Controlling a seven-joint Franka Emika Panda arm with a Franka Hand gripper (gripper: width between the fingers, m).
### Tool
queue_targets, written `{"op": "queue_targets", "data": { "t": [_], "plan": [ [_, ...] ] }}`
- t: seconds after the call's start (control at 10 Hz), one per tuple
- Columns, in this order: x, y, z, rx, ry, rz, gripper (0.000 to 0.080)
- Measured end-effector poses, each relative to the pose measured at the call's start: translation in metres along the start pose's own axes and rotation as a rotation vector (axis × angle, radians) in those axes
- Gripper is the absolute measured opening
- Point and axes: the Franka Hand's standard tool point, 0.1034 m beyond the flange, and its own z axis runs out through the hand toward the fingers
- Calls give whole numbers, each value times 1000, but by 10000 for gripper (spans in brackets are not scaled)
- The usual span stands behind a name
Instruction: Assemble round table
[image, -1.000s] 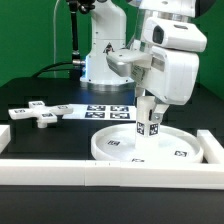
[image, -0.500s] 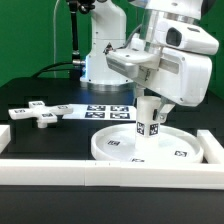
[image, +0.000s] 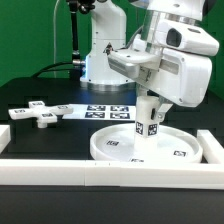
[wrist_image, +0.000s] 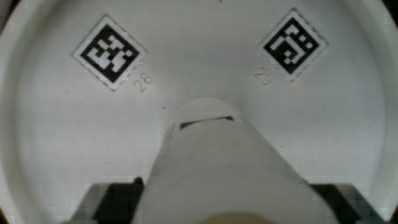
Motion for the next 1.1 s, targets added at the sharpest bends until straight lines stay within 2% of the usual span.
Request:
{"op": "queue_targets", "data": {
  "t": [0.3,0.5,1.0,1.1],
  "plan": [
    [-3,0,0,60,-5,303,406],
    [-1,2,-1,123,-15,499,407],
    [-3,4,0,121,-18,815,409],
    [-5,3,1,136,9,944,409]
  ]
}}
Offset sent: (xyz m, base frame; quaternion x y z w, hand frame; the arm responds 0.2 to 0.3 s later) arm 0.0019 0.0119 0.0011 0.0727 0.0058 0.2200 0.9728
